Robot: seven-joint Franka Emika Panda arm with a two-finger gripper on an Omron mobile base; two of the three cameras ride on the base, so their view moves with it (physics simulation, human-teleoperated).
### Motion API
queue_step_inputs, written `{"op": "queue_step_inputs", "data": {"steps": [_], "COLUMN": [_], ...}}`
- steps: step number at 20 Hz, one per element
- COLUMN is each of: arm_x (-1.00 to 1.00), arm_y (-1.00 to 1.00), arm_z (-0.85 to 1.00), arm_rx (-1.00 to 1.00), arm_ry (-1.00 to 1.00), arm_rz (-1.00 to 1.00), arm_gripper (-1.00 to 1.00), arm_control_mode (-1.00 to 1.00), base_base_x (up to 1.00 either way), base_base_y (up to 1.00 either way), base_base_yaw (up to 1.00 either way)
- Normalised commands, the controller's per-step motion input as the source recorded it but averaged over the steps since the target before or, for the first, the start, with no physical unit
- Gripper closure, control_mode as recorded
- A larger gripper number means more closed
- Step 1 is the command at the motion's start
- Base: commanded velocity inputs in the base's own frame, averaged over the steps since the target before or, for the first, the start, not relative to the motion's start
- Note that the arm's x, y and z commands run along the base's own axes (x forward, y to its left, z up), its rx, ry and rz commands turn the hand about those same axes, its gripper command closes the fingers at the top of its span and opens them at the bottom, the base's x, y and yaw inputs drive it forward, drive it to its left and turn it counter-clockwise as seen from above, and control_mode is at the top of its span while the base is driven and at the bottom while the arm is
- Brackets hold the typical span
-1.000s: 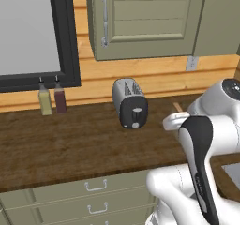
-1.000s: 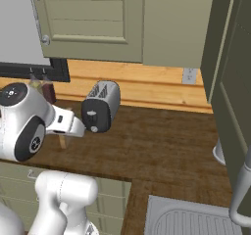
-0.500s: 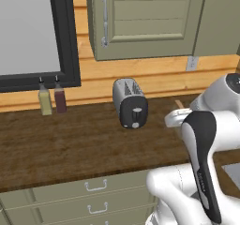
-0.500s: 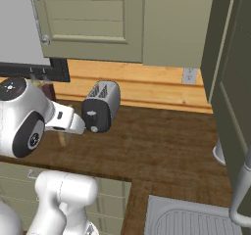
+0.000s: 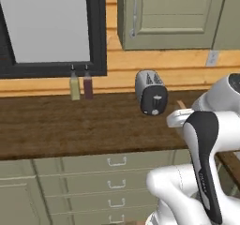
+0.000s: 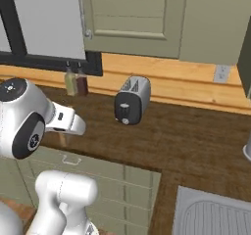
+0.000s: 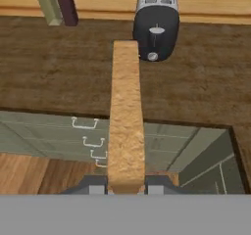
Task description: Start the toaster. Once the lever pops up, take the bread to the plate on the dining counter.
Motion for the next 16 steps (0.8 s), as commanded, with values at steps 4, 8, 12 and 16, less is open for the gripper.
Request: {"op": "queue_step_inputs", "data": {"steps": [4,8,12,16], "arm_x": [0.0,0.0,0.0,0.0], "arm_y": [0.0,0.0,0.0,0.0], "arm_z": [0.0,0.0,0.0,0.0], "arm_rx": [0.0,0.0,0.0,0.0], "arm_ry": [0.0,0.0,0.0,0.0], "arm_rz": [0.0,0.0,0.0,0.0], "arm_gripper": [1.0,1.0,1.0,1.0], "arm_control_mode": [1.0,1.0,1.0,1.0], "base_base_x": [-0.38,-0.21,-0.05,-0.09], "base_base_y": [0.9,0.21,0.0,0.0], "base_base_yaw": [0.82,0.99,1.0,1.0]}}
